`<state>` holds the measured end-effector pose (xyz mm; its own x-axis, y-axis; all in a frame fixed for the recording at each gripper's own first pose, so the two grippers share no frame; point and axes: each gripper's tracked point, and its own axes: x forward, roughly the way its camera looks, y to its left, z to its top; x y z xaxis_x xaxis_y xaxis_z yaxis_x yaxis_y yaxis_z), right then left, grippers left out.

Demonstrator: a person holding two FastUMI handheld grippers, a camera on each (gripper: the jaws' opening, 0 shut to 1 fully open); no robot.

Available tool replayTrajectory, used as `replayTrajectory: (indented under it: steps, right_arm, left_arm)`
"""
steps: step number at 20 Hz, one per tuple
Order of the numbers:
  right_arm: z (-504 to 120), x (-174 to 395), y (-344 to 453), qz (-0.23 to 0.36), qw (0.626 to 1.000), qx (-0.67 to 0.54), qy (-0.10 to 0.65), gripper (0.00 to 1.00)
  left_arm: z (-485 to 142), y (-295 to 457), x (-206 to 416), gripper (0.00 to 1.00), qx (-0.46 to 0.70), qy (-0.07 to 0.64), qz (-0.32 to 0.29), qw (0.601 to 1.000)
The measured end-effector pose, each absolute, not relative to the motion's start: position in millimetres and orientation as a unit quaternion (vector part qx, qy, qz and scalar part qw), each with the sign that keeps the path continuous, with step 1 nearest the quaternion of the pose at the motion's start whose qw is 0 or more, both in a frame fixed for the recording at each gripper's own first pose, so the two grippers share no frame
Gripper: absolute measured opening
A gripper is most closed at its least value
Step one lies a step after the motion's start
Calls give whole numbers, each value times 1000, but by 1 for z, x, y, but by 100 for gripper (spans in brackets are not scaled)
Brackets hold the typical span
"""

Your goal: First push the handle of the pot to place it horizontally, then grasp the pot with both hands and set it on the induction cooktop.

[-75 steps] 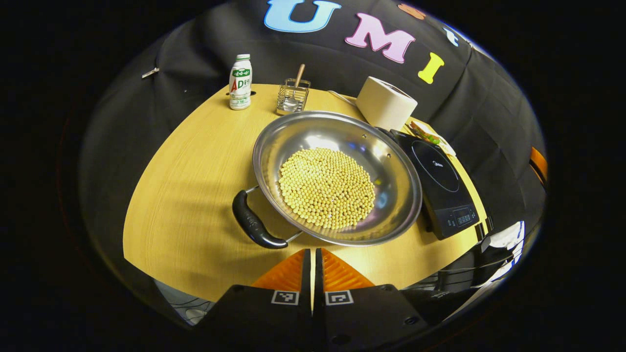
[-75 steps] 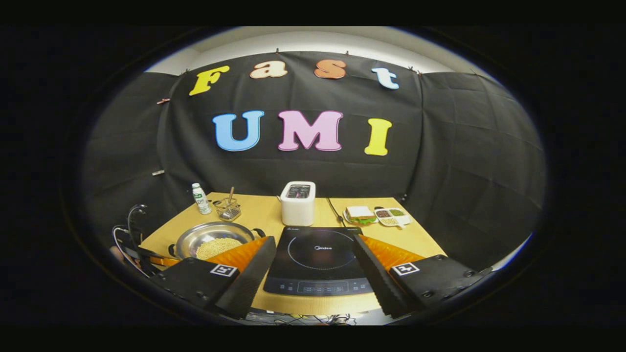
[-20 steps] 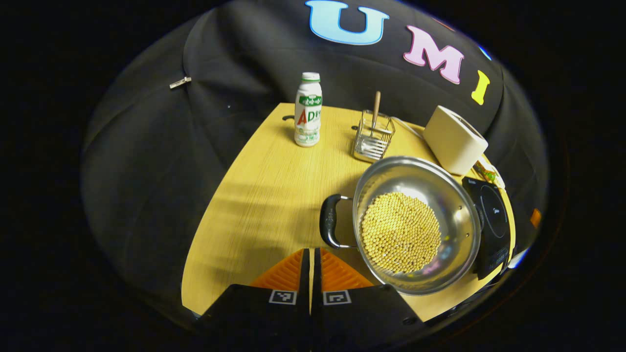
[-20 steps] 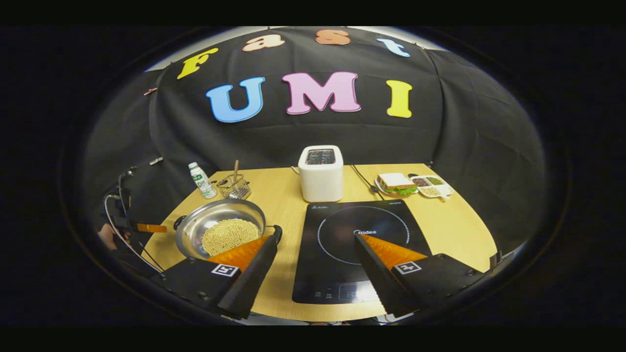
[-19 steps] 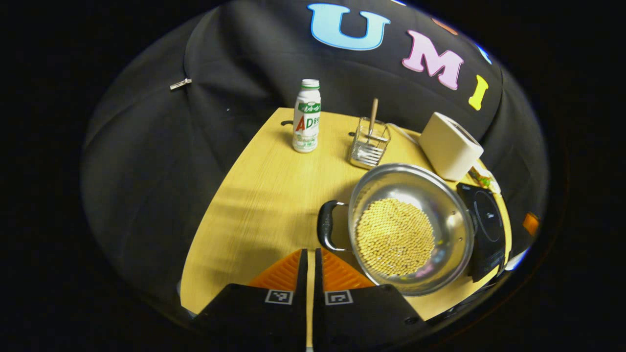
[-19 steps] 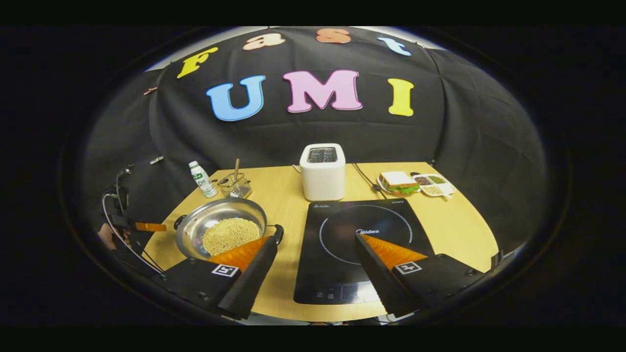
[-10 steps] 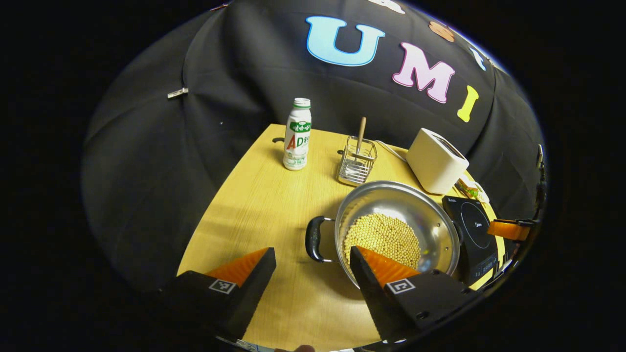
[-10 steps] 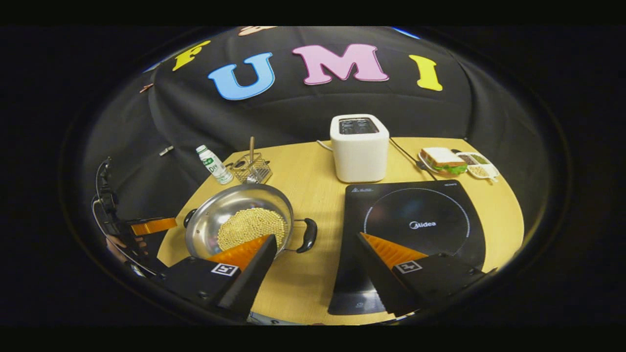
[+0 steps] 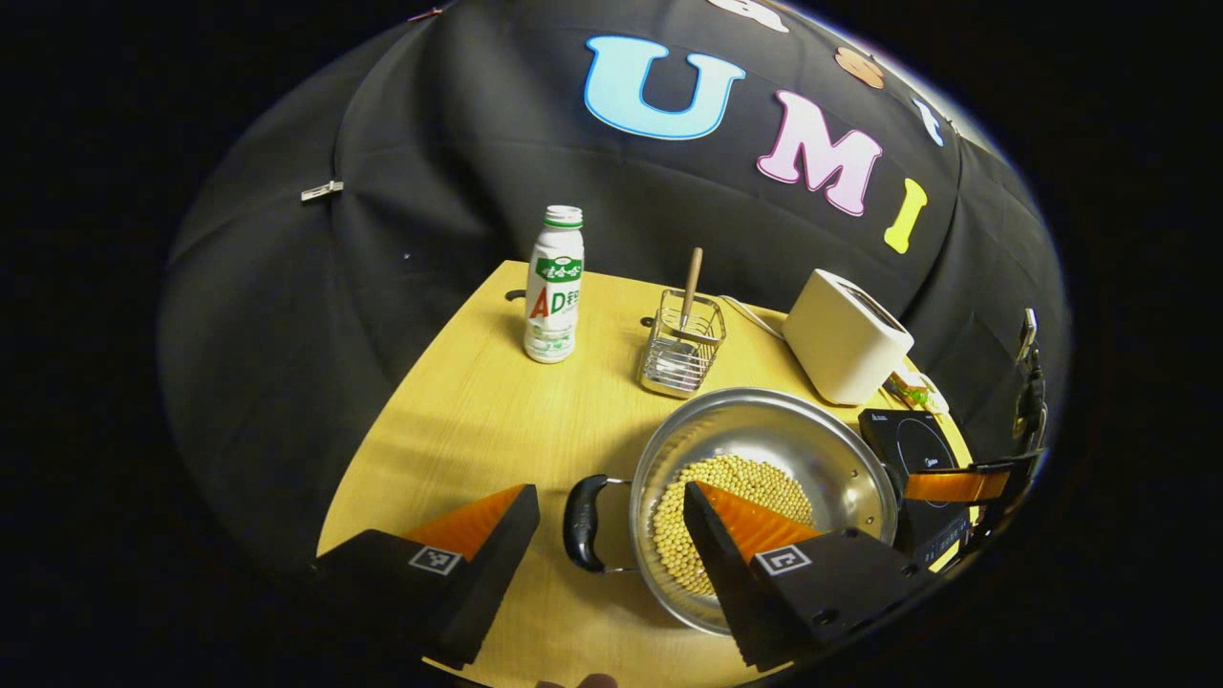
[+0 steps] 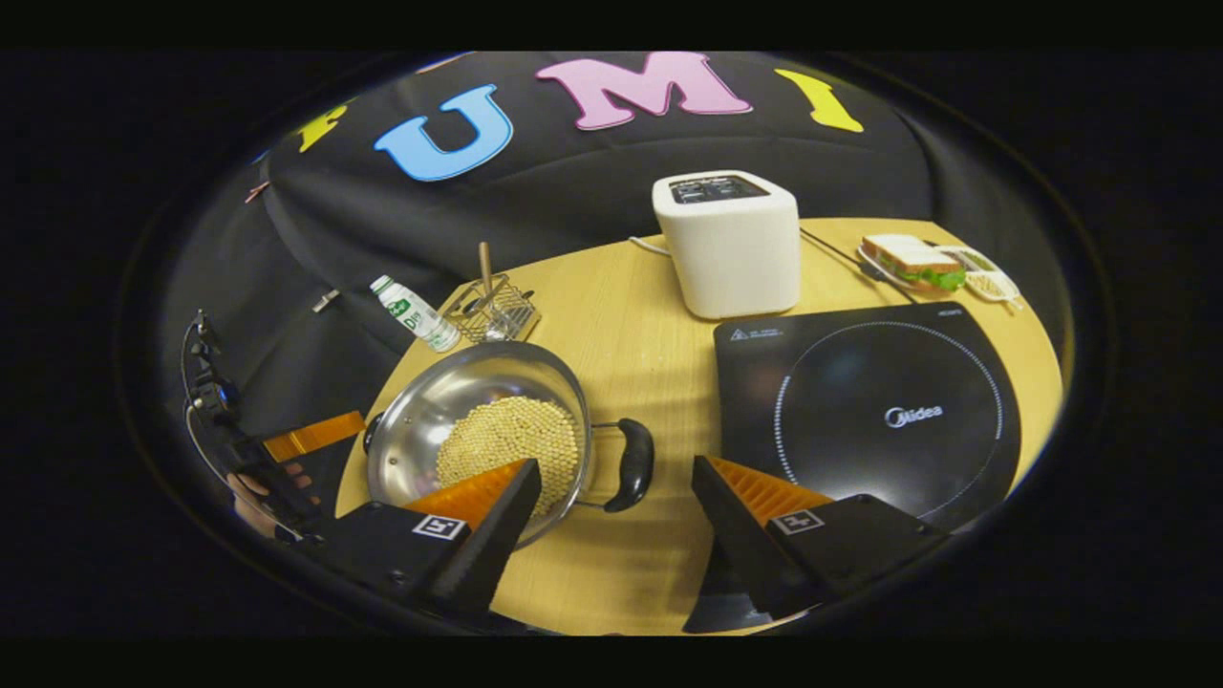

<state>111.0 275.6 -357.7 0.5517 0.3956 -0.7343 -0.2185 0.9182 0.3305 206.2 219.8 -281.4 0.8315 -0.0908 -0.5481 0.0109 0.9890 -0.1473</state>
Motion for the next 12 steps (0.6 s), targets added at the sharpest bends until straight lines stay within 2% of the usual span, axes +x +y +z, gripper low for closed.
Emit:
replayTrajectory:
  steps: [6, 11, 12]
  right_arm:
    - [-383, 120, 286, 175, 873, 105, 442, 100]
    - [-394, 127, 302, 174, 876, 111, 436, 99]
    - [-396, 129, 304, 171, 877, 112, 434, 94]
  left_arm:
    - [-309, 223, 232, 96, -70, 307, -30, 949]
    - [-337, 222, 240, 96, -117, 327, -28, 937]
    - [-338, 220, 241, 95, -127, 325, -30, 937]
